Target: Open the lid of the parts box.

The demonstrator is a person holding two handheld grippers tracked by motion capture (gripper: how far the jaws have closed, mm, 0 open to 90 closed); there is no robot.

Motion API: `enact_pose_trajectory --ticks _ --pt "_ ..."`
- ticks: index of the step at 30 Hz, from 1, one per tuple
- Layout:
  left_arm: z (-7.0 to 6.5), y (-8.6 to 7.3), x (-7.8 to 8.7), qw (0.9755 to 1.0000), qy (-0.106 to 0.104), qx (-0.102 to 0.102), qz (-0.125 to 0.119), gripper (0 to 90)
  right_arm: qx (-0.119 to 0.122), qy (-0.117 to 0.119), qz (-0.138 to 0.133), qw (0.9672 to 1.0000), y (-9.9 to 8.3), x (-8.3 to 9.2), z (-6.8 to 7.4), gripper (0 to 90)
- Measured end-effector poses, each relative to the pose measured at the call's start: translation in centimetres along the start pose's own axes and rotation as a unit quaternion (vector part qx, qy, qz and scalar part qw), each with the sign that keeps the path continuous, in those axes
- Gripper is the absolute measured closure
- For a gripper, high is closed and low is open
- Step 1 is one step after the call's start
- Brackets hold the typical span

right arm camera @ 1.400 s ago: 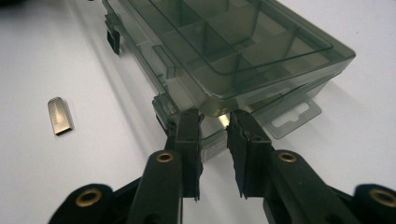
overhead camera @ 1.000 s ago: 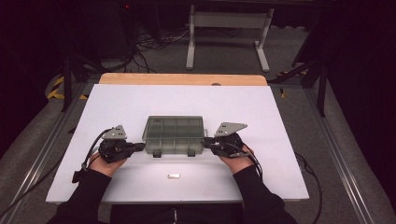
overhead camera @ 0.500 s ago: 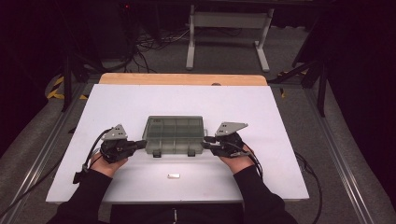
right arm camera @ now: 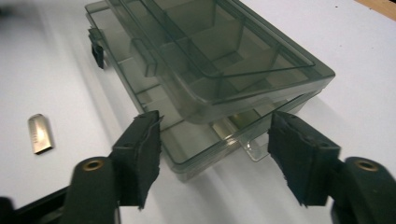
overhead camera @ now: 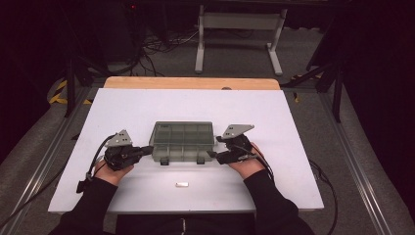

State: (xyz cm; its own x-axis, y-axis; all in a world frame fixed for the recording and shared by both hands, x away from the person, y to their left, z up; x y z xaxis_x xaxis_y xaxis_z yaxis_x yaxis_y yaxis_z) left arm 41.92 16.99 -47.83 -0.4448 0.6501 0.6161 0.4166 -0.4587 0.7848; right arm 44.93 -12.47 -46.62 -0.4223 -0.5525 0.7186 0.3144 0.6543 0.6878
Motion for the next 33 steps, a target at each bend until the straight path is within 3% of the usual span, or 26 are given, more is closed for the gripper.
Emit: enact_pose_trajectory --ticks 21,30,33 --pt "0.2 0.0 0.8 0.9999 0.007 0.002 -0.01 89.1 0.041 -0.021 -0.006 0.9989 3.4 1.2 -1.3 33.5" --pt "0.4 -0.5 1.6 0.9997 0.008 0.009 -0.023 83.5 0.045 -0.011 -0.019 0.9987 5.2 1.8 -2.2 37.8" --pt "0.4 -0.7 1.8 0.9993 0.014 0.003 -0.033 79.0 0.049 -0.01 -0.013 0.9987 5.8 1.7 -2.6 39.6"
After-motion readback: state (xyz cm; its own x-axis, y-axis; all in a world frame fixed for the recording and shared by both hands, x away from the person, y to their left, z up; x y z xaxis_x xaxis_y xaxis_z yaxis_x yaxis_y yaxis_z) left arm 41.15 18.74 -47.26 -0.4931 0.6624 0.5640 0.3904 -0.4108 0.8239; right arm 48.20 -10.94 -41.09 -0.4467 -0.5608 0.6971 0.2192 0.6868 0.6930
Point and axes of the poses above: each handheld gripper's, and its own axes: x roughly backward along the jaws, y roughly out of its top, z roughly to its left, the point moved 6 cm from there along -x, roughly forward along the jaws, and after that the axes turned 8 degrees about z, right-handed, at the moved point
